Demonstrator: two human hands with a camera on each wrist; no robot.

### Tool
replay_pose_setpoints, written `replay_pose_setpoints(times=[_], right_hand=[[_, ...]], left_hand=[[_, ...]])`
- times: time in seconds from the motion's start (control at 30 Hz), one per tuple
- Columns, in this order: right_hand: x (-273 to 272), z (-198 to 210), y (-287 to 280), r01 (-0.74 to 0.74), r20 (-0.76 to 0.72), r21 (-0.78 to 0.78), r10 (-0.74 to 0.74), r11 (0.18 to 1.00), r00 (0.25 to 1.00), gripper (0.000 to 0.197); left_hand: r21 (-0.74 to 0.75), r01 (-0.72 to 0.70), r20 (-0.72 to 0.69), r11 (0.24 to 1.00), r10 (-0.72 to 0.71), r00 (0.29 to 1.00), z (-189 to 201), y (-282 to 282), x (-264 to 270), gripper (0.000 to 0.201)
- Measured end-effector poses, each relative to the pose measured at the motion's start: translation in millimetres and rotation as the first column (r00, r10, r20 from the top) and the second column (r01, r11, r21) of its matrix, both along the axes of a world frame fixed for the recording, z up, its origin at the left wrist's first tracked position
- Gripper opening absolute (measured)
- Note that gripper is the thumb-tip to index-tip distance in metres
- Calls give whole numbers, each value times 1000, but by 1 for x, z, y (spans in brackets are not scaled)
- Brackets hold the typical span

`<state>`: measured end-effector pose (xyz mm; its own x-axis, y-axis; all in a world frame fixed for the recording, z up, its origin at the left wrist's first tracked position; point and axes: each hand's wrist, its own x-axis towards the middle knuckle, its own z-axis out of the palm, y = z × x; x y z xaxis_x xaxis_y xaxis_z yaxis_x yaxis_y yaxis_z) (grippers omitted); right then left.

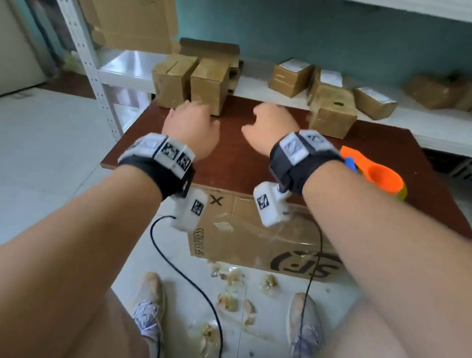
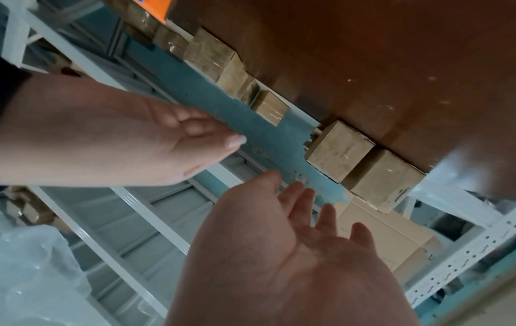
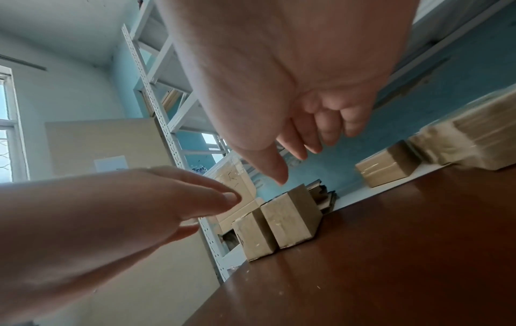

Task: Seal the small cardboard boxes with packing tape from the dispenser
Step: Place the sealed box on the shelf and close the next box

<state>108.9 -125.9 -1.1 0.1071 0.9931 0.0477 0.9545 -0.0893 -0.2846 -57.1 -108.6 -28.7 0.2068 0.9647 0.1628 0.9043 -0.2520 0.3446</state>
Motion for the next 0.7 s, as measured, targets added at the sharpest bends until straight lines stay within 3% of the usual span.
replay_pose_setpoints(times=[0.07,0.13,0.23,0.3,0.43,0.57,0.7], right_hand=[[-13,10,35,-18,25,-11,18,1000,1000,25],[-27,16,73,-54,42,4,54,999,998,11],[-41,9,124,-106,59,-4,107,994,993,45],[-41,3,150,-136,46,-11,137,991,990,53],[-33,-9,180,-193,-20,-35,192,981,981,48],[-19,-21,186,-180,63,-41,183,983,981,39],[-2,-31,183,-134,65,7,133,991,989,36]], left_hand=[[23,-1,-24,1000,1,1000,0,41,2,27],[66,-6,-51,998,10,999,2,83,4,37],[69,-22,-85,997,28,996,-1,128,2,54],[58,0,-92,998,5,996,-14,152,1,58],[-41,27,-4,999,-27,1000,-34,168,1,63],[-30,59,71,998,-57,996,-24,162,21,48],[37,49,174,998,-55,983,-26,152,40,48]])
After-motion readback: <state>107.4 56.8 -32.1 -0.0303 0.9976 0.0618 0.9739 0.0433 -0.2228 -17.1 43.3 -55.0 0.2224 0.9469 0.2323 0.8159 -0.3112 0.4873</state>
